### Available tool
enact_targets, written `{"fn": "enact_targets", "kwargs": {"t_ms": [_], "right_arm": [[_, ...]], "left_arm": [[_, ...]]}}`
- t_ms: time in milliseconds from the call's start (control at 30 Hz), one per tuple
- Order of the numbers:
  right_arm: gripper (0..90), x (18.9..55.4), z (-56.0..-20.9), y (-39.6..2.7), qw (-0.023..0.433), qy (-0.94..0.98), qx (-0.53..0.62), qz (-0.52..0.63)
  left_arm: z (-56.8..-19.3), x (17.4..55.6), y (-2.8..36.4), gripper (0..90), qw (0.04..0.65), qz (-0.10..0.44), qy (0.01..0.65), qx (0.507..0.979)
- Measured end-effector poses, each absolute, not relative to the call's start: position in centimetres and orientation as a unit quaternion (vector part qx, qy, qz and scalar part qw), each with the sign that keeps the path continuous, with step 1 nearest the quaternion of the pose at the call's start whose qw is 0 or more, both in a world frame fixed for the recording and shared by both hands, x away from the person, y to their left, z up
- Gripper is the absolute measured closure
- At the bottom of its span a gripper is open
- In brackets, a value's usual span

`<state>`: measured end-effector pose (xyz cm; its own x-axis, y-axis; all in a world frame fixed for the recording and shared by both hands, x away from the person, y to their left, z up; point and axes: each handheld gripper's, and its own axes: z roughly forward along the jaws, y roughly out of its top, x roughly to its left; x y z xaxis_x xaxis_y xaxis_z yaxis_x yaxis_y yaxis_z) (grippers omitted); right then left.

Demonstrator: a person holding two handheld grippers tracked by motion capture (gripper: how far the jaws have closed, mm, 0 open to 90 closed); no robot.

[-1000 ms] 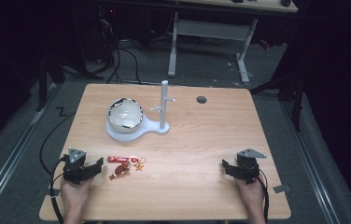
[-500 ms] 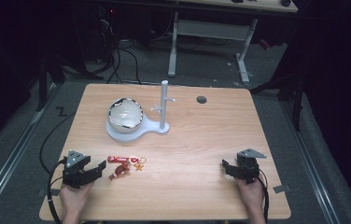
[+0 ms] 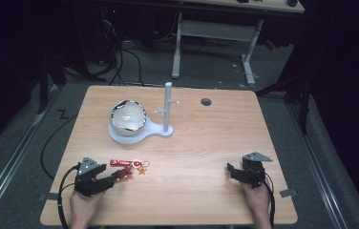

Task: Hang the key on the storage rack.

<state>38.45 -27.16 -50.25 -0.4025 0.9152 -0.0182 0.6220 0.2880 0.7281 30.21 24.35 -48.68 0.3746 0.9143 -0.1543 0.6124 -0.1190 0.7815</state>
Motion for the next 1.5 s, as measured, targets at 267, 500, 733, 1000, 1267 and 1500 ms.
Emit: {"fn": "enact_targets", "kwargs": {"t_ms": [267,500,733,1000,1267,1500], "right_arm": [[29.9,38.5,-50.3,-27.2,0.224,0.771,0.498,0.328],[29.9,38.4,-50.3,-27.2,0.224,0.771,0.498,0.328],[29.9,38.4,-50.2,-27.2,0.224,0.771,0.498,0.328],[29.9,38.4,-50.3,-27.2,0.224,0.771,0.498,0.328],[29.9,38.4,-50.3,-27.2,0.223,0.771,0.498,0.328],[29.9,38.4,-50.3,-27.2,0.224,0.771,0.498,0.328]], "left_arm": [[-49.2,31.0,23.4,41.1,0.402,0.173,0.521,0.733],[-49.7,31.4,22.8,40.6,0.404,0.166,0.518,0.735],[-50.0,31.5,22.2,40.9,0.401,0.160,0.514,0.741],[-50.5,31.5,21.5,47.0,0.399,0.155,0.506,0.748],[-50.5,31.5,21.2,56.2,0.397,0.159,0.499,0.754],[-50.5,31.6,20.9,63.6,0.397,0.158,0.492,0.758]]}}
